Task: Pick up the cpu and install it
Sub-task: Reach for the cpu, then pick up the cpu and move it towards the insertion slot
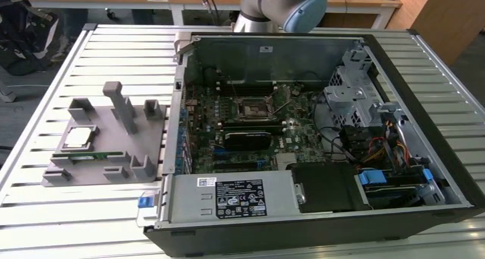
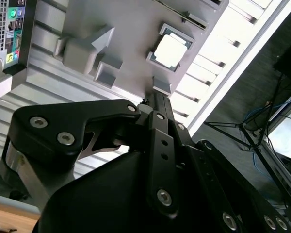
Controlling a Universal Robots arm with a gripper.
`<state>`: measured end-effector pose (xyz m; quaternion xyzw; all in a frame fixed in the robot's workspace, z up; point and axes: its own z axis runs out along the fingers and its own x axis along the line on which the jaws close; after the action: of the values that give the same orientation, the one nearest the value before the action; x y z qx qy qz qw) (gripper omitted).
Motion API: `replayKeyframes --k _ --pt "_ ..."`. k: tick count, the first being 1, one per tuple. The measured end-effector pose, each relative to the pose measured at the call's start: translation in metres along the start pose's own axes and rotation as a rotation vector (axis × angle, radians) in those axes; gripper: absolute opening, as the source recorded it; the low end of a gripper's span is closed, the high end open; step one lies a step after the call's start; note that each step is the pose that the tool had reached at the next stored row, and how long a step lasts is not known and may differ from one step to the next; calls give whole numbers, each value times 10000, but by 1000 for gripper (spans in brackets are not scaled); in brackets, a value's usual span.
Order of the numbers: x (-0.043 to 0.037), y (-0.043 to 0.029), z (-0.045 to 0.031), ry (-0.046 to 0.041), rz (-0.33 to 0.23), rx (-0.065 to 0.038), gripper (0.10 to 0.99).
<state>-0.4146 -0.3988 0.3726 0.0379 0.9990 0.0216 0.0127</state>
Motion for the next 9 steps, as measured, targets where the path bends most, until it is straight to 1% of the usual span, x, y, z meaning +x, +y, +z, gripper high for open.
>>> replayKeyframes --k 5,9 --pt "114 -9 13 -1 0 -1 114" --pt "160 -13 25 0 1 -1 114"
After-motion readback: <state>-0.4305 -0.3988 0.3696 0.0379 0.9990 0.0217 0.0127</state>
